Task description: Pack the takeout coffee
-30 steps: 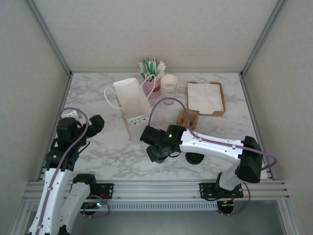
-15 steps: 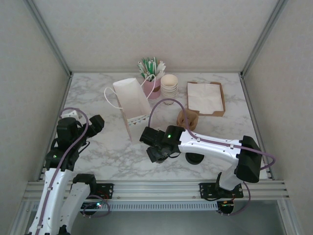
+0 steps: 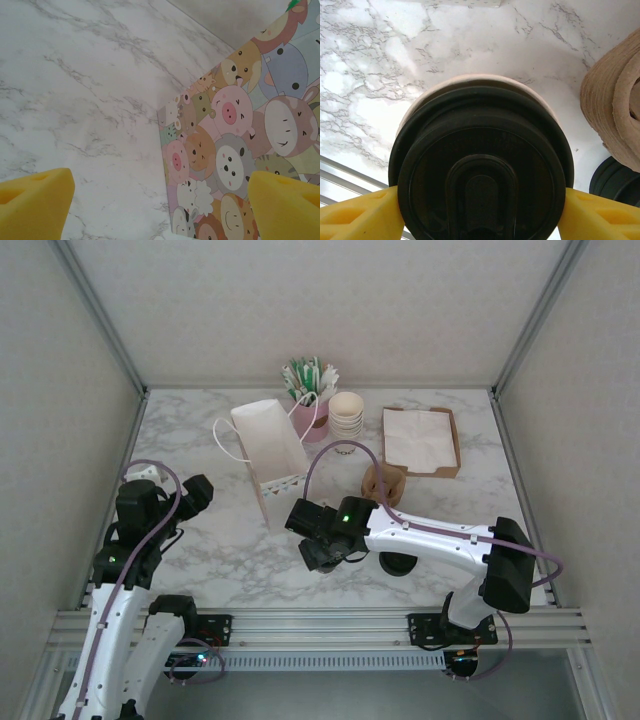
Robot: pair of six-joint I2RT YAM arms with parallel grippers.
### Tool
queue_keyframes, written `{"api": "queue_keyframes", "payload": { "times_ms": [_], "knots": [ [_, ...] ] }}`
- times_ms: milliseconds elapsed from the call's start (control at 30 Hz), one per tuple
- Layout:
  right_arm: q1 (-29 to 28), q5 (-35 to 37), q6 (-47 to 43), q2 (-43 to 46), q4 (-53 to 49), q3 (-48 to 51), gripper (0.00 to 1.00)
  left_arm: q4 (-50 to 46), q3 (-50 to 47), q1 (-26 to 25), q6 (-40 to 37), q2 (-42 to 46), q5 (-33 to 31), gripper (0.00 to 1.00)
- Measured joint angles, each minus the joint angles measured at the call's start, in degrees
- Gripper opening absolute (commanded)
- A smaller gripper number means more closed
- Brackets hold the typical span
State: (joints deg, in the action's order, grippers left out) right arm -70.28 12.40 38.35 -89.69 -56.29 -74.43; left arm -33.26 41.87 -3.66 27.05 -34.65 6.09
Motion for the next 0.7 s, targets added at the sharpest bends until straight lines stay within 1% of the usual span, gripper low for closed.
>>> {"api": "queue_keyframes", "payload": {
  "times_ms": [700],
  "knots": [
    [0.0, 1.4, 0.5, -1.2, 1.2, 0.0, 0.76, 0.0, 0.0, 0.0, 0.0, 0.0, 0.0, 0.9]
  ]
}}
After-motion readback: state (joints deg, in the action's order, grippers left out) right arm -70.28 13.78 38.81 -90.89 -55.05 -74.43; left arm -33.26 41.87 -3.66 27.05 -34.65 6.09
